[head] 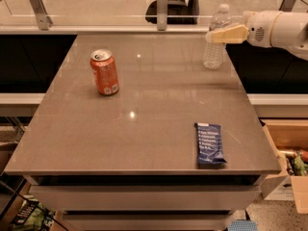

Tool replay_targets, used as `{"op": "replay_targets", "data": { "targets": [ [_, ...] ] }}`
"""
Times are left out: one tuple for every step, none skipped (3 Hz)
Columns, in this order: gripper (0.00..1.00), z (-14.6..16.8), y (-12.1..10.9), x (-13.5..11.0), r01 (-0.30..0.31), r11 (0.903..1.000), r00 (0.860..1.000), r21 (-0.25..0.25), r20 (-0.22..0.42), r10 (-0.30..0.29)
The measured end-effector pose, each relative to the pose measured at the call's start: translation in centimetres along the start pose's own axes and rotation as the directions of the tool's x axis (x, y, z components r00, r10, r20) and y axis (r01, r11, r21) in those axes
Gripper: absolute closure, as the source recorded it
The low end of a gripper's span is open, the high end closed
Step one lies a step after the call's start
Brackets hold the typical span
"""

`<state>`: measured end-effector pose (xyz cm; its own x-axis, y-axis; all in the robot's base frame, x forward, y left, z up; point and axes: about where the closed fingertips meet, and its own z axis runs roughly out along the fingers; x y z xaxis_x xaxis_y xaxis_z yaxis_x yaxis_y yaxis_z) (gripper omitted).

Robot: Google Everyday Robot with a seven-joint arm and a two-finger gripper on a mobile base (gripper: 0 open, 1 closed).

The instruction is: Move water bottle near coke can

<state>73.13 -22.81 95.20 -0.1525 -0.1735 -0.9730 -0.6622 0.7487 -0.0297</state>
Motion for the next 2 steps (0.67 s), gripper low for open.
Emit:
{"op": "replay_targets", "data": {
  "targets": [
    [0.0, 1.27, -0.68, 0.0, -0.006, 0.9992, 1.0, -0.04, 0.008, 0.006],
    [0.18, 1.41, -0.62, -0.21, -0.003, 0.9991, 1.0, -0.042, 0.011, 0.004]
  ]
}}
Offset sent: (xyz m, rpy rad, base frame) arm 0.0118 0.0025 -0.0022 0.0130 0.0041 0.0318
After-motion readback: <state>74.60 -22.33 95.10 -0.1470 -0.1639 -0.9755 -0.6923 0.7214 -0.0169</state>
